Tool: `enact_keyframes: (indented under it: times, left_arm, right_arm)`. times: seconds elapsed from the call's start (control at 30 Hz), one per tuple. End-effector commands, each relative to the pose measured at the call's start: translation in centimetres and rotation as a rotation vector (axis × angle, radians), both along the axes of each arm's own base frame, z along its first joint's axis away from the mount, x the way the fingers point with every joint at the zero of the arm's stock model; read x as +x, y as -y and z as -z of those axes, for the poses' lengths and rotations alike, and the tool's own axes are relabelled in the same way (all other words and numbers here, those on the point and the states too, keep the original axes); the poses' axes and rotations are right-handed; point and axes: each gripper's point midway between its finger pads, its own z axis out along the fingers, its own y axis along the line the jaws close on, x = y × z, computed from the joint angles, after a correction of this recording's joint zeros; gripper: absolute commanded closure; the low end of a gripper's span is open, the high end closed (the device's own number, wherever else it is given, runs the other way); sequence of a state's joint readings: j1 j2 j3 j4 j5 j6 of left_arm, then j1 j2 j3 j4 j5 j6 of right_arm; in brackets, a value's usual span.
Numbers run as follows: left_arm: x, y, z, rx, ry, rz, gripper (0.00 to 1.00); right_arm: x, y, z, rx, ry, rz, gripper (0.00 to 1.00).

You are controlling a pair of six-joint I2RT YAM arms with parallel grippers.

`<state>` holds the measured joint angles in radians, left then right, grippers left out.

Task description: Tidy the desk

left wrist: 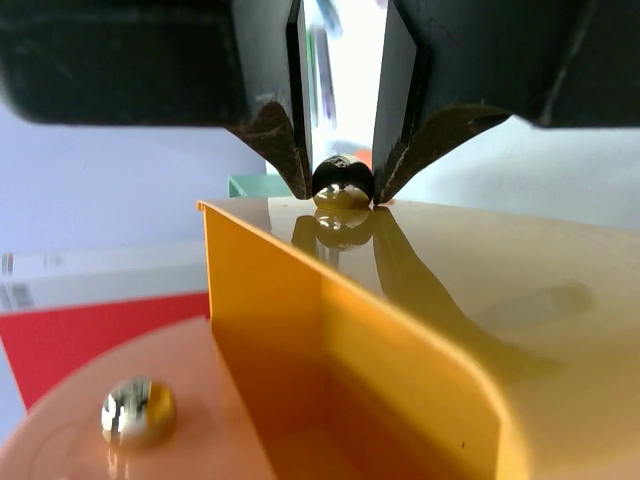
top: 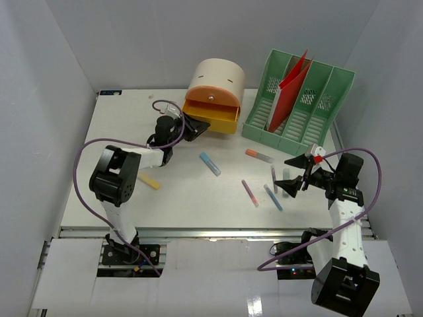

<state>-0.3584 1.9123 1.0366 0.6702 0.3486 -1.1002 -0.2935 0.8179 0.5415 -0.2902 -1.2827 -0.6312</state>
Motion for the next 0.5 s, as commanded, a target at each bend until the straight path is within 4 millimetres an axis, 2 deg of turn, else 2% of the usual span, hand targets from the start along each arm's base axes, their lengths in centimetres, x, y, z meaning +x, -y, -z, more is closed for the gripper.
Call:
enact_keyframes:
  times: [0.0, 0.03, 0.1, 0.2, 0.27, 0.3, 0.4, 0.47]
  left_arm:
    - [-2.8, -0.4, -1.6, 0.033, 0.071, 0.046, 0.73]
    - [-2.9, -0.4, -1.6, 0.038, 0.073, 0.048, 0.72]
    - [-2.8, -0.3, -2.0, 0.040, 0.078, 0.058, 0.62]
    - [-2.7, 0.1, -2.4, 0.038, 0.085, 0.077, 0.53]
    - [-2.7, 0.1, -2.7, 0.041, 0.088, 0.081, 0.41]
    - [-2.9, 0.0, -2.9, 0.053, 0.095, 0.083, 0.29]
    - [-3.3, -0.4, -3.6, 0.099, 0.127, 0.086, 0.12]
    - [-4.3, -1.0, -4.4, 0.138, 0.158, 0.090, 0.10]
  right_arm:
    - [0.2, 0.1, -1.2, -0.004, 0.037, -0.004, 0.04]
    - [0.2, 0.1, -1.2, -0.006, 0.038, -0.004, 0.04]
    - [0.3, 0.1, -1.1, -0.008, 0.035, 0.001, 0.04]
    - [0.4, 0.2, -0.9, -0.010, 0.033, 0.004, 0.04]
    - [0.4, 0.2, -0.8, -0.011, 0.029, 0.005, 0.04]
    - [0.4, 0.2, -0.7, -0.013, 0.030, 0.006, 0.04]
    - [0.5, 0.4, -0.3, -0.029, 0.032, 0.017, 0.04]
    - [0.7, 0.5, 0.0, -0.040, 0.023, 0.033, 0.04]
